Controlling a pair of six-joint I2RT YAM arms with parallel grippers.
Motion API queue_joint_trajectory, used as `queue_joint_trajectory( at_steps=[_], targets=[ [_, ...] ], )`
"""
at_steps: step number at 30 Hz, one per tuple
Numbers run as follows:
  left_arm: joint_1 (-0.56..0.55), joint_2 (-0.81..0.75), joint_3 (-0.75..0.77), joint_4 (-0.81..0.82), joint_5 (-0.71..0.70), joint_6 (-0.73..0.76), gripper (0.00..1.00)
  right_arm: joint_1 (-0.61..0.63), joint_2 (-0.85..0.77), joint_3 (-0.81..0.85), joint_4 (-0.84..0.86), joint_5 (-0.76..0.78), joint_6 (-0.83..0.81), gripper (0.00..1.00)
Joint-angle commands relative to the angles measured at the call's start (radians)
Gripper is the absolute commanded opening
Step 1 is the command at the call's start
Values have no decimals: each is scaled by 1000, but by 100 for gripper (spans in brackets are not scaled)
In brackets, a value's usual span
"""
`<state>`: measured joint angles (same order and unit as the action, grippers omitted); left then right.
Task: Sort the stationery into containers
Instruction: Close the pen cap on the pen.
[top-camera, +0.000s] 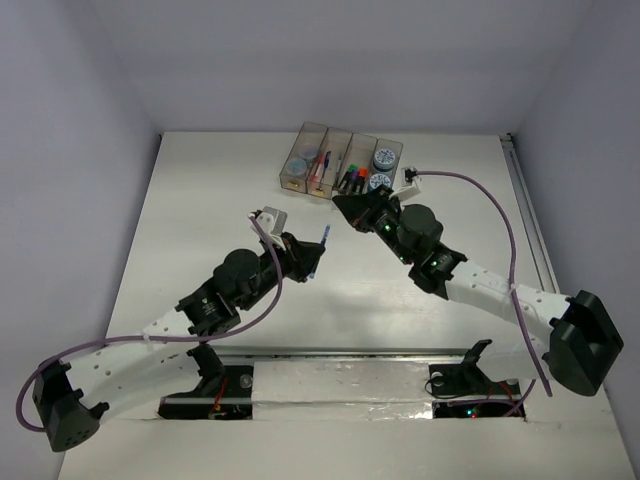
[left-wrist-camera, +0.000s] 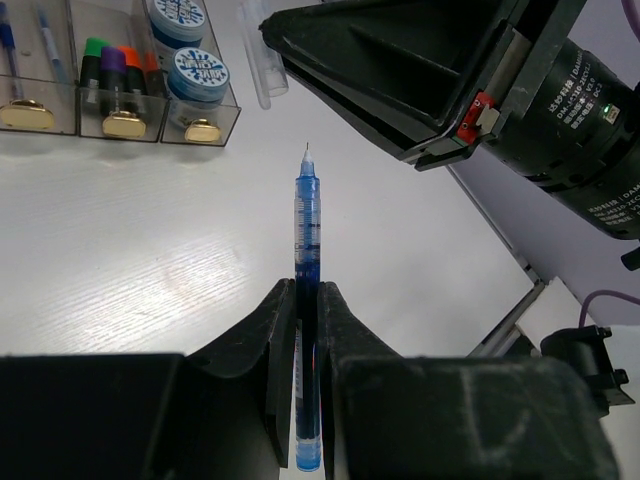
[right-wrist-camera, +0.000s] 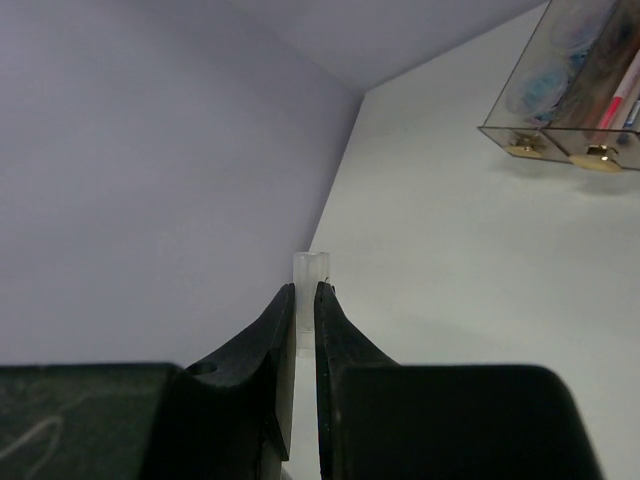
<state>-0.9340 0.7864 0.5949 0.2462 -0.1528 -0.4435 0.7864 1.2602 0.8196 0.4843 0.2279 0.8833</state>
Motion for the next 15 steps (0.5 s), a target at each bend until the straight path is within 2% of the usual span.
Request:
queue_joint_trajectory(
  at_steps=[1,15],
  targets=[
    [3,5,5,70,15,20,0,-3,4,-7,106,-41,37,0],
    [3,24,25,56,-25,31,0,-3,13,-30,137,-81,31,0]
  ],
)
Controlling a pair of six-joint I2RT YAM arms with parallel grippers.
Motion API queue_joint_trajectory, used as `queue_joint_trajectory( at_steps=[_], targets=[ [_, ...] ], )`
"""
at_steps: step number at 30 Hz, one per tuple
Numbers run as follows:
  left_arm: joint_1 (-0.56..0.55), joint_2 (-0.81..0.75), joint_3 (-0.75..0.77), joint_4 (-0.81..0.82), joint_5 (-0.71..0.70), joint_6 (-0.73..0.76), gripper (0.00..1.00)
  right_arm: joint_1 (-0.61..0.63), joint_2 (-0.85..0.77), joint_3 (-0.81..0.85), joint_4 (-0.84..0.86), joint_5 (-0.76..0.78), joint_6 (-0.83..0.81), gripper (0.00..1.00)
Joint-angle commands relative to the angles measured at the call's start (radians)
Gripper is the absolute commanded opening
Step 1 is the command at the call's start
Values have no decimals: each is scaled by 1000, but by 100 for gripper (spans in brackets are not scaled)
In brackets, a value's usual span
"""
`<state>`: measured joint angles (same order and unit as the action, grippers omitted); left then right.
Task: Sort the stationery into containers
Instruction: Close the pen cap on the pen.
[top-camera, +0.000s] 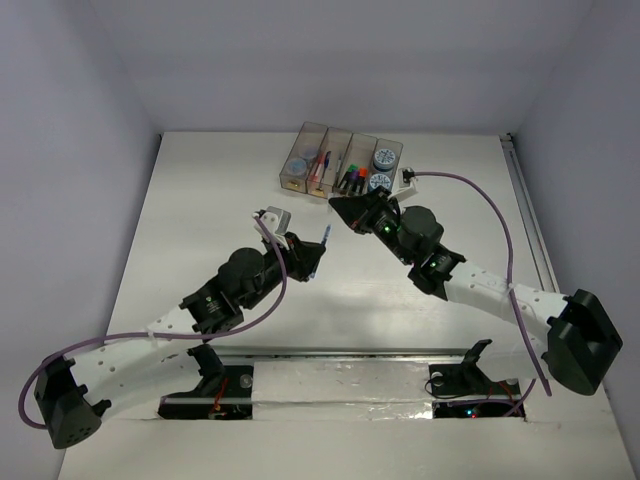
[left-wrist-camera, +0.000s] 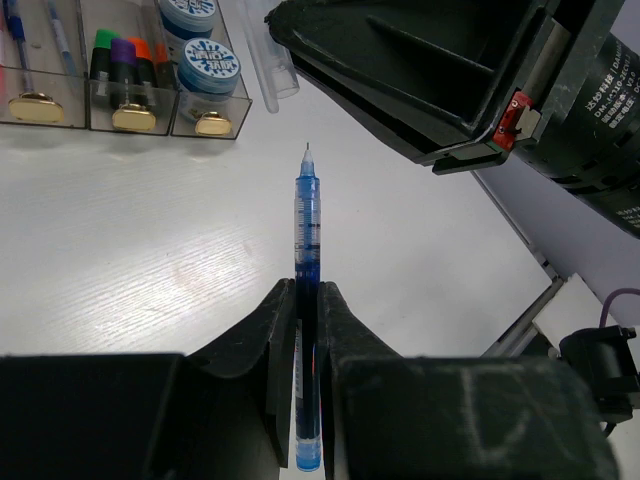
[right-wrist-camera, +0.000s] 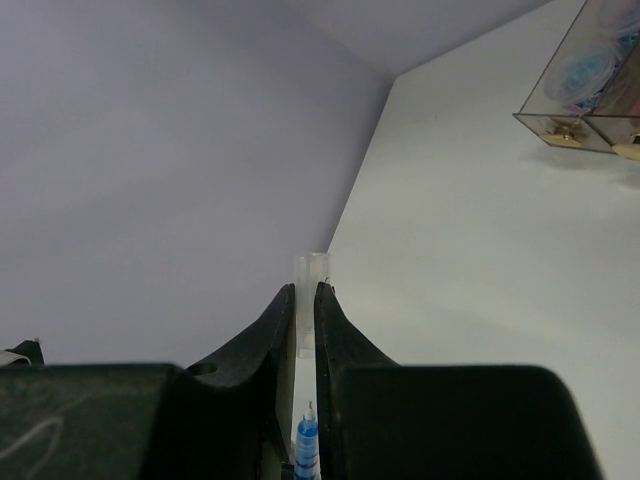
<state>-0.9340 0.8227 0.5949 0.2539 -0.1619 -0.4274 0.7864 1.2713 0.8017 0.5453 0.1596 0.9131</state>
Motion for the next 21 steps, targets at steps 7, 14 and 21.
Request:
queue_joint_trajectory(
  at_steps=[7,14,21],
  targets=[
    [3,-19,26,44,-30,16,0,-3,3,-15,77,-25,-3,0],
    [3,-37,25,35,-53,18,0,-3,8,-18,77,-28,-2,0],
    [3,-39,25,41,-56,18,0,7,22,-13,87,-37,0,0]
  ],
)
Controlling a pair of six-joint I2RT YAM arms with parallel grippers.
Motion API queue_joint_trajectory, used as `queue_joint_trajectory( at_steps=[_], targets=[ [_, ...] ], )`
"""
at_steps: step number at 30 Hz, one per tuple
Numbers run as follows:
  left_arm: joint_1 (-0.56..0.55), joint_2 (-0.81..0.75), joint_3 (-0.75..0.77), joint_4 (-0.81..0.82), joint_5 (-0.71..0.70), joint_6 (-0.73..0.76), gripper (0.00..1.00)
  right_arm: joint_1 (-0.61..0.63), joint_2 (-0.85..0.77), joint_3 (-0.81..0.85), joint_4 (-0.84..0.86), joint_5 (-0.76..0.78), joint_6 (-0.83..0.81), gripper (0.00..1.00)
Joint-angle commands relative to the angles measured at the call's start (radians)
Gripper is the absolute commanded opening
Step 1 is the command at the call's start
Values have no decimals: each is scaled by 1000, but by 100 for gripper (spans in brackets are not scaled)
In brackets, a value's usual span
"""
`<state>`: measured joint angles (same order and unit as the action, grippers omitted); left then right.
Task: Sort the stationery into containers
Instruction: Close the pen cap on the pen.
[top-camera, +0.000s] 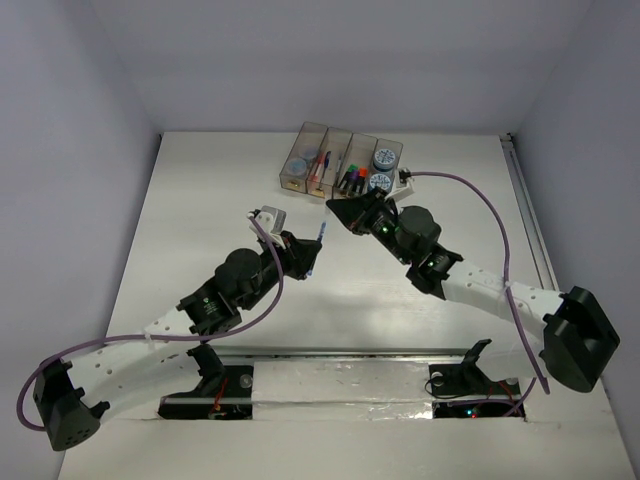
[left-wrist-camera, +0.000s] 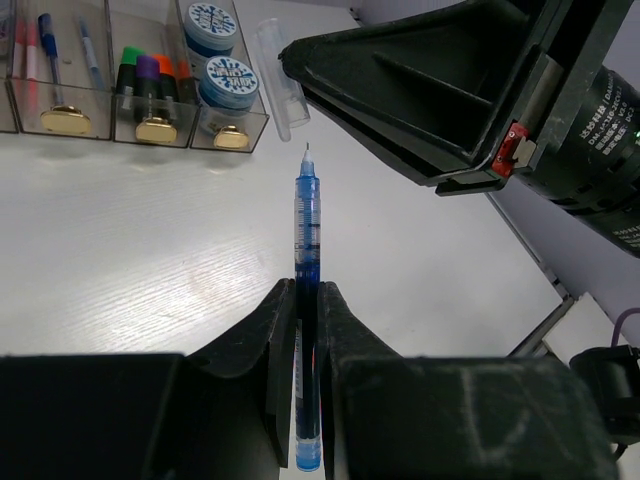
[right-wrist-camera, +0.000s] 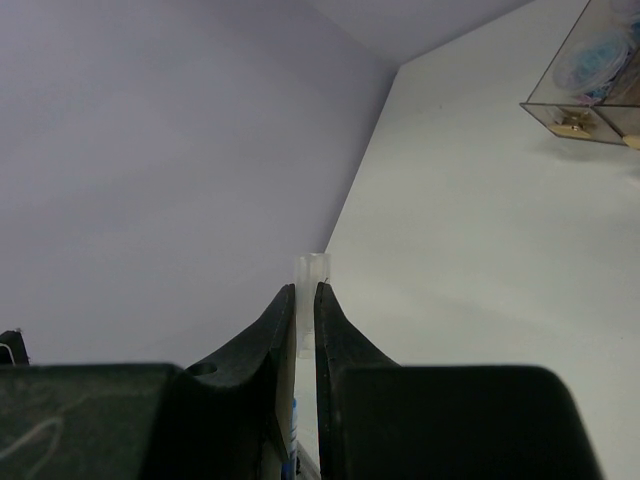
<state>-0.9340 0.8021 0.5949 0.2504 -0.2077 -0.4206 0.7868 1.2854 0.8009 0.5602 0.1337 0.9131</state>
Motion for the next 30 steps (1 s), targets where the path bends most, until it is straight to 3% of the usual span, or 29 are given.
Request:
queue_joint_trajectory(
  at_steps=[1,30],
  targets=[
    [3,-18,26,46,-10,13,0,6,8,-12,72,-13,0,0],
    [3,-21,29,26,-45,16,0,52,-23,-23,89,32,-48,0]
  ],
)
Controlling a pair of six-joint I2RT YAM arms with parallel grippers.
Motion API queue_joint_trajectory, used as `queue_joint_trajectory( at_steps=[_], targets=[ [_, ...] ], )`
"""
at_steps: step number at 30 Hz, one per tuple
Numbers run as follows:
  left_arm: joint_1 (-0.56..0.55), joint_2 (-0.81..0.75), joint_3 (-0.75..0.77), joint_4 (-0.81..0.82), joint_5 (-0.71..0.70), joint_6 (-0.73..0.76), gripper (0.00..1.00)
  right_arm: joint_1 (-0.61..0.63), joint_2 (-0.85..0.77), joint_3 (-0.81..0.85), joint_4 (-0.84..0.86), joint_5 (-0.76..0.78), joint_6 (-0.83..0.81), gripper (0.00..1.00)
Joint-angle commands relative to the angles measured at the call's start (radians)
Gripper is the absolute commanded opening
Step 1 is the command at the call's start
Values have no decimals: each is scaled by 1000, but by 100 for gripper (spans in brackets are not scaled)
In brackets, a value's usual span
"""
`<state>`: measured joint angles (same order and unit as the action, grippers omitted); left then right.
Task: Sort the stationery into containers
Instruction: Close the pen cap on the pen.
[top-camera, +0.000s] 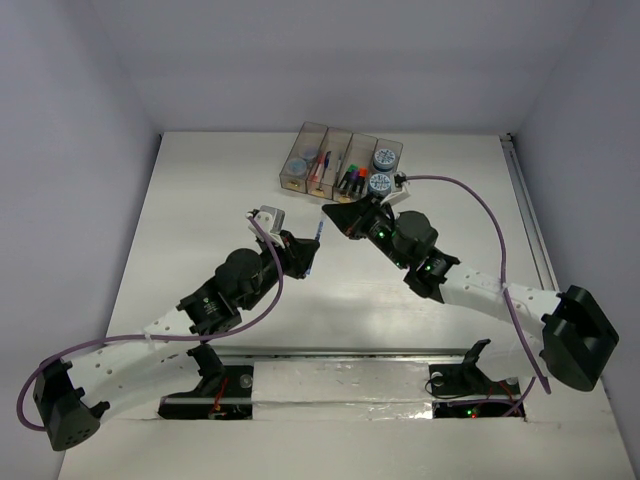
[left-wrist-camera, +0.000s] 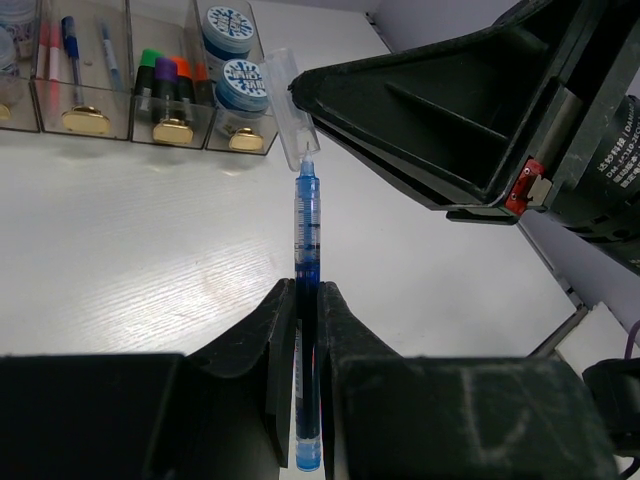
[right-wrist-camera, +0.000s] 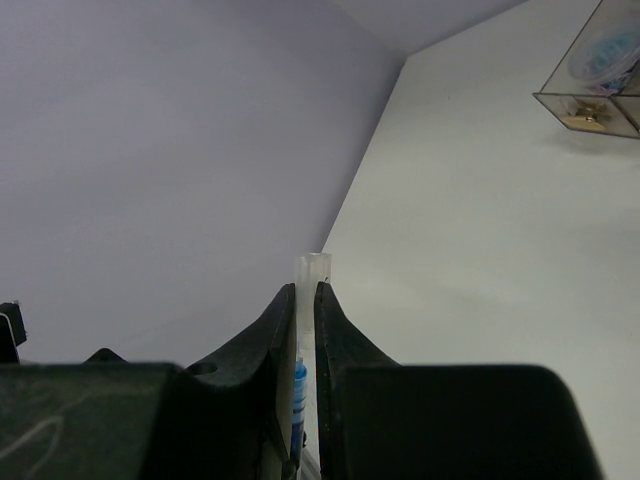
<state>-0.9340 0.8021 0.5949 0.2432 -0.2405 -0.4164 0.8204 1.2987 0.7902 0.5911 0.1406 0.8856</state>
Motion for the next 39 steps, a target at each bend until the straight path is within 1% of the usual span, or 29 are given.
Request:
queue_joint_trajectory(
  at_steps=[1,21,30,36,39],
  targets=[
    [3,-21,31,33,-13,11,0,19,-38,-14,59,30,-20,0],
    [3,-12,34,28,-14,13,0,28,-41,-13,73,28,-34,0],
    [3,-26,40,22,-83,-5,0,92,-38,-20,99,91,-68,0],
    [3,-37,45,36,-152,-16,0,115,-49,-55,150,160,-76,0],
    [3,-32,43,54,-163,-24,0,124,-50,-59,157,169,-82,0]
  ],
)
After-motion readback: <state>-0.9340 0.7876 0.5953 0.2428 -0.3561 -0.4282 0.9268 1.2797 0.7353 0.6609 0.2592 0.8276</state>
